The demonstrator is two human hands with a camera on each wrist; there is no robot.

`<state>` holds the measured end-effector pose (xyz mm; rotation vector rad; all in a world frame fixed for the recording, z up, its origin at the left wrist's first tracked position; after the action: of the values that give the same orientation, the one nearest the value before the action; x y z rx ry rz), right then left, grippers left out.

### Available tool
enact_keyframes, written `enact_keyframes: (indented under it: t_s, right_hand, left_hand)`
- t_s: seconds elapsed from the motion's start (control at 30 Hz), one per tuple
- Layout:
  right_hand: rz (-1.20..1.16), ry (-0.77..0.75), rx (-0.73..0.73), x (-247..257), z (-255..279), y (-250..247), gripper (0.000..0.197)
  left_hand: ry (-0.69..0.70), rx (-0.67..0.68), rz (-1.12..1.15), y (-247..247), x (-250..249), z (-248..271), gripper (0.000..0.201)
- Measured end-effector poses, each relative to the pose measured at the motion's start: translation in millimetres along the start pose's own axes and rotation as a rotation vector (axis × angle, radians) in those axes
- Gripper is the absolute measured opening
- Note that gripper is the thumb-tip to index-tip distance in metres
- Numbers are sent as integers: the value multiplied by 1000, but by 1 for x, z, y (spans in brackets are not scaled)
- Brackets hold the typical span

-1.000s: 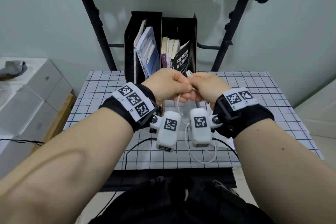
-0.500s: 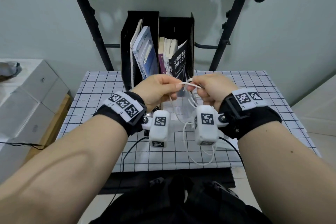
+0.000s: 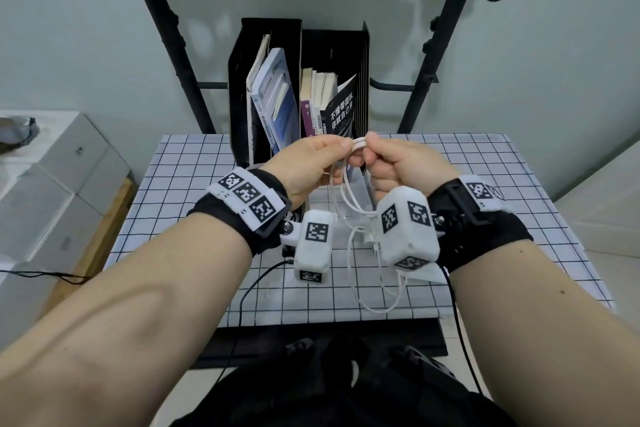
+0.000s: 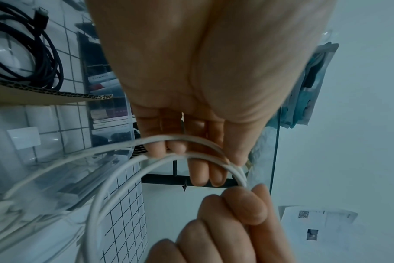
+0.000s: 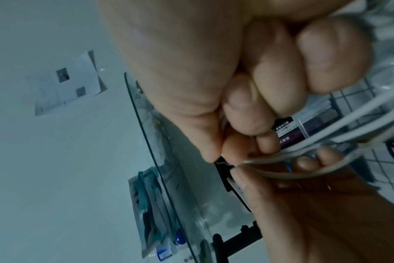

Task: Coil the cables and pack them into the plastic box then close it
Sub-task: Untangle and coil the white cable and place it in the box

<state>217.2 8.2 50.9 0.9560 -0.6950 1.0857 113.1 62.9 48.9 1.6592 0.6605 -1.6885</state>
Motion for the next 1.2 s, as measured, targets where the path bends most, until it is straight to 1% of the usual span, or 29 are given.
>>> enact_keyframes:
  t_s: [0.17,0.2,0.37,0.5,0.63,0.73,0.83,0.9,1.07,1.13,1.2]
  right_hand:
    - [-184,-1,74,1,3,0,39]
    - [-210,-7,85,3,5,1,39]
    - [-217,-66,53,9,9,-1,40]
    - [-135,-66,32,17,16,-4,40]
    - [-12,-13,51,25,20,0,36]
    - [26,-58,8,34,23,5,40]
    - [-75,-104,0,45,31,7,41]
    - [-138,-129,29,54,37,7,40]
    - [-167,-218,116,79,51,5,39]
    - [-186,-248,132,87,57,5,39]
    - [-209,-281,131,94,63,3,39]
  left_hand:
    - [26,-24,-151,-3,-1,-1,20]
    - [23,-27,-145,-3,0,-1,21]
    - [12,-22,143,9,-1,-1,24]
    - [45,-70,224,10,-6,-4,23]
    - [53,-86,256,12,-8,-5,22]
    - [58,-48,249,16,-11,-5,21]
    - [28,-19,229,21,-10,-5,30]
    - [-17,10,221,25,-4,-3,36]
    - [-114,171,185,33,20,8,16]
    - [-135,192,138,35,28,11,16]
    - [-146,177,25,34,36,11,21]
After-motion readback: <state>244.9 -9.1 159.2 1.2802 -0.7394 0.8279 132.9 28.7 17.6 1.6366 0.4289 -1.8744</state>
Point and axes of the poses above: each hand's wrist, its own z-axis away from the middle knuckle, its own y-axis out of the palm, x = y × z, the point moved 7 cm from there along -z, towards the middle knuckle, and after that the axes turned 6 degrees about y, right-handed, at the moved point
